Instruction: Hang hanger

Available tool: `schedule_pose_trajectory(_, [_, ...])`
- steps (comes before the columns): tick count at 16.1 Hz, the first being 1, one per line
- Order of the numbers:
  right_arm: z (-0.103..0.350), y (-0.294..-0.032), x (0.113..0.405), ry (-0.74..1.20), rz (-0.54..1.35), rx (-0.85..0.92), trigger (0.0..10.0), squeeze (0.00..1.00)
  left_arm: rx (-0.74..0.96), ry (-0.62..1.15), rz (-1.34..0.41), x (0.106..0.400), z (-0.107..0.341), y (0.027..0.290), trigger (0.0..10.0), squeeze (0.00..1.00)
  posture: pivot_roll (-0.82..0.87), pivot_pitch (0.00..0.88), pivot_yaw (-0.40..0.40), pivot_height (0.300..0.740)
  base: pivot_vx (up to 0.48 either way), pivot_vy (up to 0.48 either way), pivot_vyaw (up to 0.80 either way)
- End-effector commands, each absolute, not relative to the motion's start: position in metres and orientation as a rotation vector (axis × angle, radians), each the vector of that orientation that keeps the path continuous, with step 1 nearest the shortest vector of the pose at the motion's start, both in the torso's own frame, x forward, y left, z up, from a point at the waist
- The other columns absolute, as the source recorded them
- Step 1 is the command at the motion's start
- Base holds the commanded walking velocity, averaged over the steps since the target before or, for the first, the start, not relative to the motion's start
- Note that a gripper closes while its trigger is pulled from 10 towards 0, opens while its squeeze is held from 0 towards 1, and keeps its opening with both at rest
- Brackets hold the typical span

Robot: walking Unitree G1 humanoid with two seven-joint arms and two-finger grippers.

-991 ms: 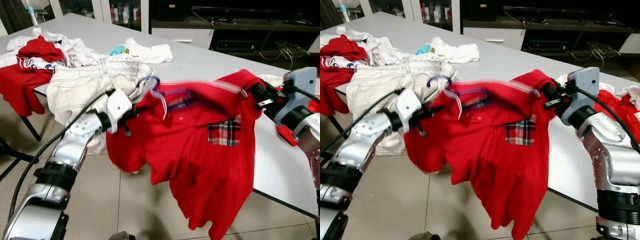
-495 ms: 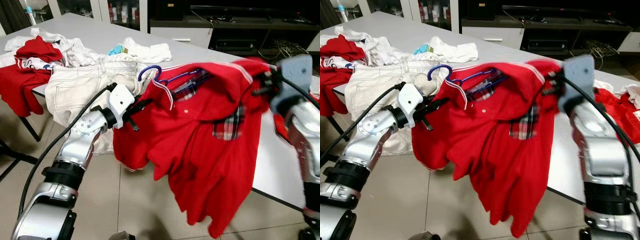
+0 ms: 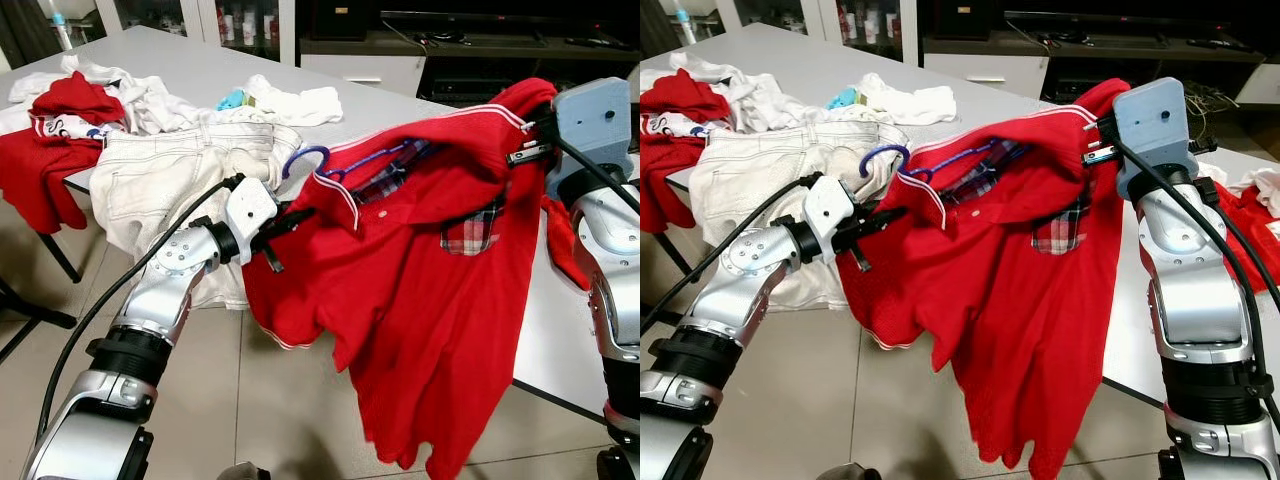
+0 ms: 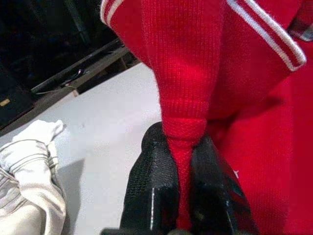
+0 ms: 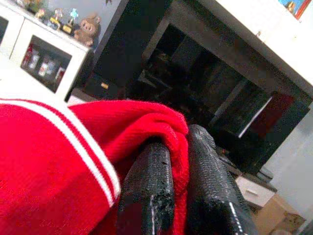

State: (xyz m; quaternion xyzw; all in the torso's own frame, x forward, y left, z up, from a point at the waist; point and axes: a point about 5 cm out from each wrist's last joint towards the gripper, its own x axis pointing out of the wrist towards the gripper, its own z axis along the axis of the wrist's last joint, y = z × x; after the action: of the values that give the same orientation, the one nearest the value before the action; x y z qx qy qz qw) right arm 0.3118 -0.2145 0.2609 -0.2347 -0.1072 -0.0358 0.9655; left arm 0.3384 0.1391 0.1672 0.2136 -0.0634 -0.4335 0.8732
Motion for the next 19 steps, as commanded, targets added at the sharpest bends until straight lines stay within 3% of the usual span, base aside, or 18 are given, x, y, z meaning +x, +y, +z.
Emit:
schedule_pose_trajectory(1, [0.236, -0.23, 0.314, -0.076, -0.105, -0.456, 10.0, 0.0, 0.452, -0.155, -0.935, 0.334, 0.17, 0.141, 10.0, 0.0, -0.07, 0.0, -0.016, 0.74, 0.0, 0.0, 0.0])
schedule_pose_trajectory(5, [0.202, -0.242, 0.317, 0.083, -0.098, -0.452, 10.0, 0.0, 0.433, -0.211, -0.959, 0.331, 0.181, 0.146, 10.0, 0.0, -0.07, 0.0, -0.015, 0.74, 0.0, 0.0, 0.0])
schedule_pose_trajectory(12, [0.251, -0.236, 0.313, -0.171, -0.18, -0.46, 10.0, 0.0, 0.502, -0.117, -0.988, 0.329, 0.171, 0.154, 10.0, 0.0, -0.06, 0.0, -0.013, 0.74, 0.0, 0.0, 0.0])
schedule_pose_trajectory(14, [0.263, -0.218, 0.306, -0.266, -0.159, -0.484, 10.0, 0.0, 0.538, -0.069, -0.913, 0.337, 0.167, 0.157, 10.0, 0.0, -0.06, 0.0, -0.01, 0.74, 0.0, 0.0, 0.0])
schedule_pose_trajectory(19, [0.25, -0.192, 0.296, -0.281, -0.113, -0.506, 10.0, 0.0, 0.543, -0.068, -0.766, 0.352, 0.172, 0.159, 10.0, 0.0, -0.07, 0.0, -0.006, 0.74, 0.0, 0.0, 0.0])
